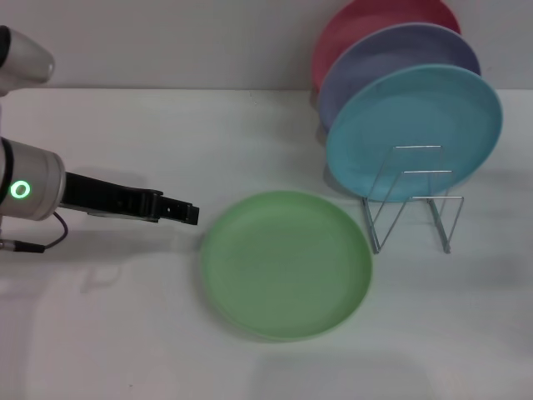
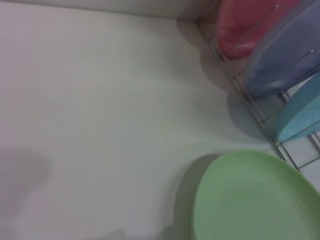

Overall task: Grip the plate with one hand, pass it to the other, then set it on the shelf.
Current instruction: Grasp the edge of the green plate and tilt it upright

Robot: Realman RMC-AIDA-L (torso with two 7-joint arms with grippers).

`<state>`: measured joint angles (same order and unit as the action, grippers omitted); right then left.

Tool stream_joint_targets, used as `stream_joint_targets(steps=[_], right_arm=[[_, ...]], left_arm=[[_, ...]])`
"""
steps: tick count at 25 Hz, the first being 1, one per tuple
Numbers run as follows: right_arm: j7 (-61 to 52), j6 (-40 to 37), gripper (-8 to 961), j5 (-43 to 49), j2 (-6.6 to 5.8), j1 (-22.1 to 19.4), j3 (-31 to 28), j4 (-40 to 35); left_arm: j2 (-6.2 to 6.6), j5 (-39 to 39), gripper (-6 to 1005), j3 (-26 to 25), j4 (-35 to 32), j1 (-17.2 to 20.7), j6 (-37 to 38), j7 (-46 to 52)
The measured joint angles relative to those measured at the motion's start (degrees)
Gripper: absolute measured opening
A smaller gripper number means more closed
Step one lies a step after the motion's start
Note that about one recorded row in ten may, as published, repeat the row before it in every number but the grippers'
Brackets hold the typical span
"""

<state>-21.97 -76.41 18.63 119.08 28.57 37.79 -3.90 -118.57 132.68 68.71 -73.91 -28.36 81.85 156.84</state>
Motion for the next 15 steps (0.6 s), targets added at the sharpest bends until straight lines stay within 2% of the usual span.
stream_joint_targets(steps=[6,15], right_arm=[[0.0,3.2,608,0.0,-0.07,0.0,-0.2,-1.9],[0.0,2.9,607,0.0,-0.08,-0.4,0.0,-2.6]], left_arm=[[-0.15,4.5,695,4.4,0.4,-1.8,-0.3,5.1],[-0.44,5.5,691,7.1,1.2,-3.3,-0.4,8.0]])
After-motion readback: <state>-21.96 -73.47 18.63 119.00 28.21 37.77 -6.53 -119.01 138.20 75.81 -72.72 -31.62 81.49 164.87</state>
